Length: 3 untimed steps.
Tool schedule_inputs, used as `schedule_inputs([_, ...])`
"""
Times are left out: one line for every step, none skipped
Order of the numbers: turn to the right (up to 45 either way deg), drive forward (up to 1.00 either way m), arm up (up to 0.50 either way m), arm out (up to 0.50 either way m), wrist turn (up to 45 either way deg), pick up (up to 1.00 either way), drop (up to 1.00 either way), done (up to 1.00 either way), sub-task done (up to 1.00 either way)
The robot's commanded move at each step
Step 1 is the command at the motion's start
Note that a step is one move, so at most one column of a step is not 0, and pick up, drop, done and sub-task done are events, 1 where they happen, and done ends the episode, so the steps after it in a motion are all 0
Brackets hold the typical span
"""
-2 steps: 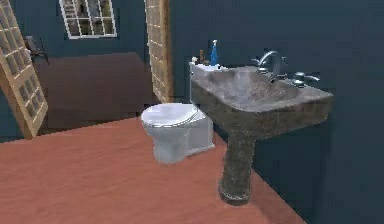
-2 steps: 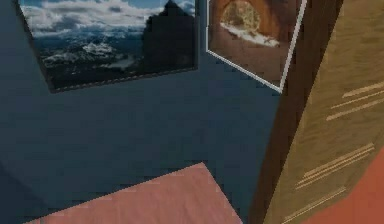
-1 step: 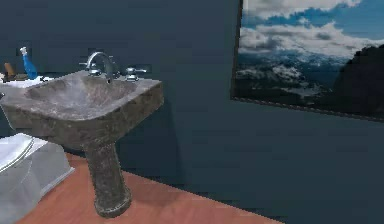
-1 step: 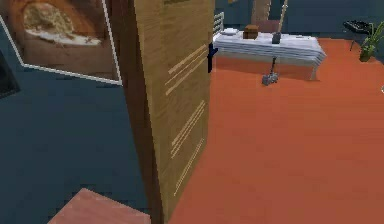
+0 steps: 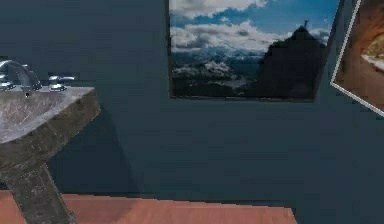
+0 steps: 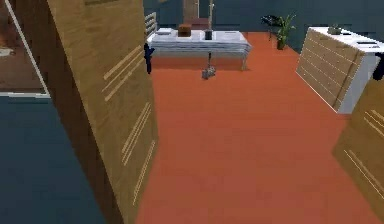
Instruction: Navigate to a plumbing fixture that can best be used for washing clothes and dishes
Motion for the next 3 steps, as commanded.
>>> schedule_inputs([3.0, 0.0, 0.0, 0.0, 0.0, 0.0, 0.0, 0.0, 0.0])
schedule_inputs([0.0, 0.1, 0.0, 0.0, 0.0, 0.0, 0.0, 0.0, 0.0])
schedule_inputs([-45.0, 0.0, 0.0, 0.0, 0.0, 0.0, 0.0, 0.0, 0.0])
